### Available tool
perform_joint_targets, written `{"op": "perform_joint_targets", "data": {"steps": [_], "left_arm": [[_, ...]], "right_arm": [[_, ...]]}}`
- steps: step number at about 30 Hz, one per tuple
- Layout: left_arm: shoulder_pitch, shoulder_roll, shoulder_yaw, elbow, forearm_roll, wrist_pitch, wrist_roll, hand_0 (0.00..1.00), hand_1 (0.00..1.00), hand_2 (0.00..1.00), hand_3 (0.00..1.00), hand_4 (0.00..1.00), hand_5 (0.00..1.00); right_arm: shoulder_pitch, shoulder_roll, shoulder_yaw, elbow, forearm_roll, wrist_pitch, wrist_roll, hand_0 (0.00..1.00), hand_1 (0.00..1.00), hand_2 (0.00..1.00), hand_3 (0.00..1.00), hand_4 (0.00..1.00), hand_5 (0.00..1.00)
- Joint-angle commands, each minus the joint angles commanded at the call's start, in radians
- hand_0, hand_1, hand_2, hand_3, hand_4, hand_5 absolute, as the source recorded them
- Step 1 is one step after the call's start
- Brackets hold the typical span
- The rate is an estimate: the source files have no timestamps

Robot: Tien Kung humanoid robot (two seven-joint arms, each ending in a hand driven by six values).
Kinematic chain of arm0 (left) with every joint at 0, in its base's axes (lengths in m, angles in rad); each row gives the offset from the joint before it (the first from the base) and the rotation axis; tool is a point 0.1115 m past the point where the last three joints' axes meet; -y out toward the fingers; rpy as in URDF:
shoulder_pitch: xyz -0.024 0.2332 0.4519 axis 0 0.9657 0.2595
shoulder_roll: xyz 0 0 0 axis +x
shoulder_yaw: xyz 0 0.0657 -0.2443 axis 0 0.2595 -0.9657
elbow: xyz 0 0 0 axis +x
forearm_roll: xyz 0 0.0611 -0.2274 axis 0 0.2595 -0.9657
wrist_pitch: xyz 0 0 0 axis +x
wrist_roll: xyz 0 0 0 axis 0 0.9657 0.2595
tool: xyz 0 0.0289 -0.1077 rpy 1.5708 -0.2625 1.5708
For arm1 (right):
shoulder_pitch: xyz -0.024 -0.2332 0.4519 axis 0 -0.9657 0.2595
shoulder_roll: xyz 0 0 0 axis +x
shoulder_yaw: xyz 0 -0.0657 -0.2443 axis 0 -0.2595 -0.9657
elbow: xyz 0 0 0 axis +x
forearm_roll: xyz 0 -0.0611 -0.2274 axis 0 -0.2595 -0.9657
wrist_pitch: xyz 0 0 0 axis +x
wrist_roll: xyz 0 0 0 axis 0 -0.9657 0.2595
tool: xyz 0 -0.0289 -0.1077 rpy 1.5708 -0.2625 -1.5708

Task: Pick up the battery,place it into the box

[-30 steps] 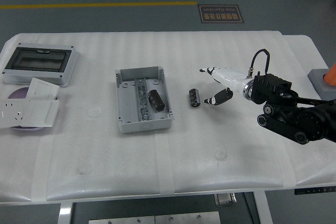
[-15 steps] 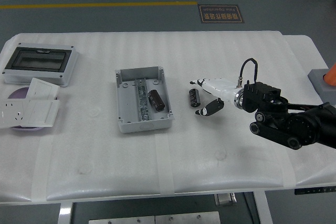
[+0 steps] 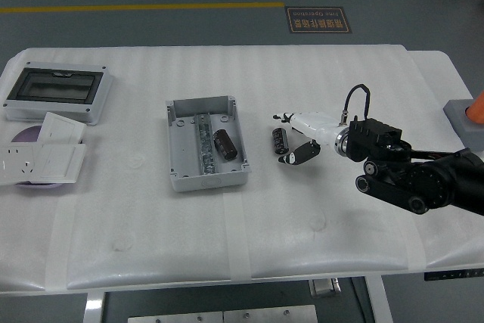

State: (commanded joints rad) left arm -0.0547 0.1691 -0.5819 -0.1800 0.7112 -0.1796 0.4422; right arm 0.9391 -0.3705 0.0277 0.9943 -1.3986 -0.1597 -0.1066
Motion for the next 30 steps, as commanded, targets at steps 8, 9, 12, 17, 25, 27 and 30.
{"op": "perform_joint_targets", "data": {"steps": [8,9,12,17,25,27,30], "left_arm": [[-0.001,0.0,0.001,0.0,-0.003,0.002,-0.003,0.672,0.664,0.489,0.533,0.411,0.379],[-0.001,0.0,0.004,0.0,-0.006,0.003,-0.005,0.672,0.664,0.489,0.533,0.411,0.379],[-0.002,0.0,0.007,0.0,-0.009,0.004,-0.008,0.672,0.663,0.489,0.533,0.412,0.379],[-0.002,0.0,0.007,0.0,-0.01,0.007,-0.011,0.672,0.663,0.487,0.533,0.413,0.379],[0.0,0.0,0.001,0.0,-0.002,0.006,-0.009,0.671,0.663,0.487,0.533,0.413,0.38],[0.001,0.0,-0.004,0.0,0.003,0.005,-0.006,0.671,0.663,0.487,0.533,0.413,0.38],[0.003,0.0,-0.013,0.0,0.013,0.001,-0.001,0.671,0.663,0.486,0.532,0.414,0.383]], "right_arm": [[-0.004,0.005,-0.012,-0.004,0.006,-0.005,0.004,0.837,0.715,0.699,0.693,0.53,0.276],[-0.005,0.005,-0.013,-0.004,0.007,-0.005,0.005,0.837,0.715,0.699,0.693,0.53,0.276],[-0.005,0.003,-0.015,-0.003,0.006,-0.007,0.006,0.831,0.706,0.669,0.683,0.519,0.267],[0.0,-0.007,-0.001,0.012,-0.009,-0.009,0.004,0.826,0.694,0.653,0.676,0.52,0.271],[0.021,-0.04,0.117,0.119,-0.088,-0.004,-0.028,0.821,0.688,0.65,0.674,0.526,0.28],[0.023,-0.041,0.159,0.16,-0.114,-0.004,-0.039,0.821,0.688,0.65,0.674,0.526,0.28],[0.014,-0.026,0.221,0.217,-0.147,-0.007,-0.05,0.818,0.688,0.649,0.674,0.529,0.286]]}}
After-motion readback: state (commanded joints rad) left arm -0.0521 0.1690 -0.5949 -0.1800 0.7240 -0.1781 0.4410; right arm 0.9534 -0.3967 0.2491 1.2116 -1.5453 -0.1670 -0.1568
